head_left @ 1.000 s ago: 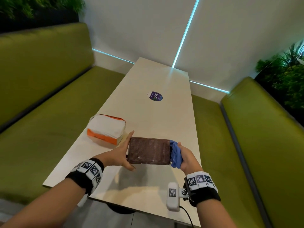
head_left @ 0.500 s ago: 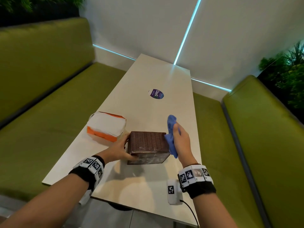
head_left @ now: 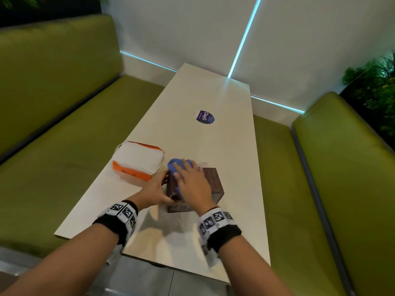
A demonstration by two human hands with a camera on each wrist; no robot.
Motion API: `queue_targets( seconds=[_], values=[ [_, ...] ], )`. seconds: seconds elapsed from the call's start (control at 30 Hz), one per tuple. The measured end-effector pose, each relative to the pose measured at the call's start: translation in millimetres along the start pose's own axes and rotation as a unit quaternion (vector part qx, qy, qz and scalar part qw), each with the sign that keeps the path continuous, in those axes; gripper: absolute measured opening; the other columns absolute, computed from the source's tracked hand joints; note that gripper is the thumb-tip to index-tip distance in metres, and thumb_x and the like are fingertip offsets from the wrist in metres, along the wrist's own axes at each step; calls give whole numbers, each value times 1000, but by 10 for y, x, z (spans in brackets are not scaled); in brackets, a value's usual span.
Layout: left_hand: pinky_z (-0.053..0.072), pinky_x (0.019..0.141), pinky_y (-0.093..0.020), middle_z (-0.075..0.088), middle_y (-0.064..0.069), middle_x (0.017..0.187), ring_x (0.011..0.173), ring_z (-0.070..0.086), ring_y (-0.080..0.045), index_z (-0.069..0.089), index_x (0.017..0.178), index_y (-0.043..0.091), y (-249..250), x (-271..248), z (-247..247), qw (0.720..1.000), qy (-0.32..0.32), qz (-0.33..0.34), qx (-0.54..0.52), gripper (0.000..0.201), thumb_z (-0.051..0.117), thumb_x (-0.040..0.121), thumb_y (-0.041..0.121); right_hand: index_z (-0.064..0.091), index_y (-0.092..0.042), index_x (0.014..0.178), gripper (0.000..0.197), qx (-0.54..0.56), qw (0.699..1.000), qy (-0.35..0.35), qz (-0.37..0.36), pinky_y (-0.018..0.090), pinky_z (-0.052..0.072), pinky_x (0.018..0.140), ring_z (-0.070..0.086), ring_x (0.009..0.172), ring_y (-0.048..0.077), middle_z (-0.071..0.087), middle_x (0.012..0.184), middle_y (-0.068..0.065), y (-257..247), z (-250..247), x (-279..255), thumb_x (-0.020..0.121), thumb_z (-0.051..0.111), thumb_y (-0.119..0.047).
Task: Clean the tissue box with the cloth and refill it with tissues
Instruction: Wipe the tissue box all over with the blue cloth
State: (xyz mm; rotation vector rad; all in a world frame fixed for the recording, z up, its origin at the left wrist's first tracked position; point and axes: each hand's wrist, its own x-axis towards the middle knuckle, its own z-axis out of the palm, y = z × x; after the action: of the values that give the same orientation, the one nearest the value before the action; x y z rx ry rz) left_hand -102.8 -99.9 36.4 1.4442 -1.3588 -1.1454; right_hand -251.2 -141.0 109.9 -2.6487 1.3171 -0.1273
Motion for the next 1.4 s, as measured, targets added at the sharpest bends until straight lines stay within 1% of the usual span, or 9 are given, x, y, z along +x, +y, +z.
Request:
queue_targets(
  seconds=[0.2,0.4,0.5,0.63,0.73,0.97,1.03,1.3,1.4],
  values=[
    [42,111,-35,56,2,132,127,52,-8,45,134,22,1,8,0,1000,-7,-12,-11,104,96,44,29,40,-16,142,40,25,980,47,192,37,27,114,23,141,29,28,156,5,530,-151,-68,102,33,-21],
    [44,94,-8,52,14,121,112,54,14,41,123,37,1,27,28,1000,26,11,-4,93,91,49,12,26,-13,150,51,-11,999,32,5,39,0,122,5,149,29,15,161,7,-306,248,9,101,36,-20],
    [47,100,-24,55,14,119,112,56,2,43,127,26,30,5,8,1000,22,-9,13,99,95,42,24,37,-20,146,51,-34,999,27,-9,42,16,119,16,146,27,27,157,3,-39,252,152,95,42,-19],
    [45,108,-38,58,3,129,125,54,-12,43,135,23,12,-16,13,999,9,-30,22,109,95,40,37,49,-20,129,36,-15,986,84,143,36,38,99,38,129,24,46,139,-2,567,71,210,93,46,-15],
    [44,108,-34,58,4,130,125,53,-11,43,136,22,22,-2,12,999,11,-31,27,109,96,41,31,44,-15,137,38,25,969,98,223,39,36,107,29,137,27,41,146,1,479,33,154,100,36,-17],
    [47,91,-20,55,3,117,115,56,-20,52,121,13,10,7,58,996,53,-5,75,62,84,70,1,36,-11,146,51,-2,998,59,-14,39,5,122,9,149,28,22,159,8,-381,280,76,96,42,-16],
    [46,93,-19,52,7,120,116,53,-16,46,132,10,33,-18,85,997,56,2,49,83,89,62,4,39,-15,144,50,-29,998,28,-41,42,7,122,11,148,28,24,158,7,-198,301,125,94,43,-17],
    [47,107,-41,56,4,129,122,55,-11,45,134,28,2,-9,64,999,19,-27,38,110,96,38,46,50,-17,133,37,18,979,97,178,35,35,105,34,134,24,42,147,1,647,34,120,98,44,-14],
    [47,106,-42,59,4,126,122,55,-12,47,132,23,12,0,69,999,20,-20,33,106,95,39,37,44,-13,141,41,11,978,114,172,38,24,117,22,144,28,34,154,3,258,136,113,102,32,-21]
  ],
)
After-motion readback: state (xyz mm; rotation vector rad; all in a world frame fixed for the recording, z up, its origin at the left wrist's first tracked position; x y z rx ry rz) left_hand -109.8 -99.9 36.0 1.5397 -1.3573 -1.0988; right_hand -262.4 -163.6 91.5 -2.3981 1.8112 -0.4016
